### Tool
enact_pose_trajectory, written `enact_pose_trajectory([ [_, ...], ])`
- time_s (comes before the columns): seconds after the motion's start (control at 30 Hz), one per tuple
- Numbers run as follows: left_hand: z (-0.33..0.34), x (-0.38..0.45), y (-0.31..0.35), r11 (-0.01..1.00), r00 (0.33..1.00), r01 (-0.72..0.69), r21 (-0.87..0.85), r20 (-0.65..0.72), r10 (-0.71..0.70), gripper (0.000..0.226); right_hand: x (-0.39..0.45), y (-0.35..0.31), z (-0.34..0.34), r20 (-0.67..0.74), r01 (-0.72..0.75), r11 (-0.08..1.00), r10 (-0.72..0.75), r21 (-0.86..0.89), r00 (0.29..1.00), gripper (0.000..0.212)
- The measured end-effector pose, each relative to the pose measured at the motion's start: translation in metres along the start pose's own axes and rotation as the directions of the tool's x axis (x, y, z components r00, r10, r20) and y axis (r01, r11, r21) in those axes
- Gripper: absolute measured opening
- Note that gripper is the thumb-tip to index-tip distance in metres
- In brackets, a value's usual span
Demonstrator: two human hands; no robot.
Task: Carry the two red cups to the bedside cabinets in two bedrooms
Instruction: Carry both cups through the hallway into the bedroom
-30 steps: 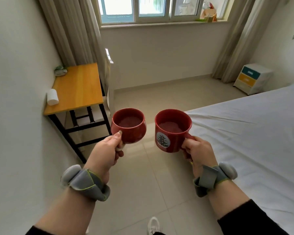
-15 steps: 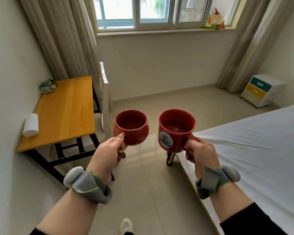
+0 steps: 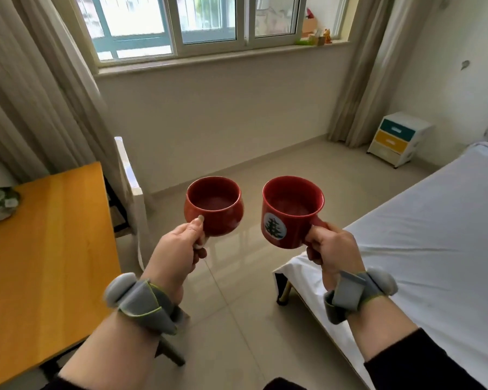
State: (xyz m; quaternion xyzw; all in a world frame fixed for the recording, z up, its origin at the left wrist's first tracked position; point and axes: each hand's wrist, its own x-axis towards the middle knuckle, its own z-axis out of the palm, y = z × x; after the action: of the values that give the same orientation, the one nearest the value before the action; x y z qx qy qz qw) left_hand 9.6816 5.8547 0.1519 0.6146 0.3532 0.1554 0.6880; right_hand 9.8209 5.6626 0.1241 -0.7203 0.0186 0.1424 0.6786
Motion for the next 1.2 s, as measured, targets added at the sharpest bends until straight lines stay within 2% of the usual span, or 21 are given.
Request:
enact_pose_trajectory([
  [0.17,0.015,0.086,0.018,1.0,0.999,-0.018,0.01,0.036,0.018,0.032,0.072,-0.012,0.025,-0.036,-0.019,1.0,0.02,0.013,0.999,0.028],
  [0.33,0.044,0.168,0.042,0.999,0.995,-0.047,0.026,0.085,0.045,0.037,0.152,-0.026,0.042,-0.036,0.052,0.998,-0.051,0.039,0.998,0.027],
  [0.53,0.09,0.264,0.077,0.999,0.996,-0.03,0.014,0.09,0.029,0.034,0.253,-0.056,0.056,-0.079,0.065,0.995,-0.059,0.07,0.995,0.031],
  [0.9,0.165,0.437,0.121,0.998,0.977,-0.034,0.059,0.214,0.02,0.032,0.411,-0.083,0.078,-0.251,0.039,0.997,-0.02,0.068,0.968,0.027],
  [1.03,0.192,0.512,0.141,0.993,0.956,-0.051,0.107,0.292,0.017,0.033,0.471,-0.092,0.093,-0.31,0.055,0.993,-0.02,0.105,0.951,0.027],
  [1.2,0.234,0.6,0.172,0.986,0.92,-0.053,0.156,0.393,-0.012,0.037,0.541,-0.11,0.105,-0.408,0.078,0.986,-0.01,0.149,0.913,0.016],
])
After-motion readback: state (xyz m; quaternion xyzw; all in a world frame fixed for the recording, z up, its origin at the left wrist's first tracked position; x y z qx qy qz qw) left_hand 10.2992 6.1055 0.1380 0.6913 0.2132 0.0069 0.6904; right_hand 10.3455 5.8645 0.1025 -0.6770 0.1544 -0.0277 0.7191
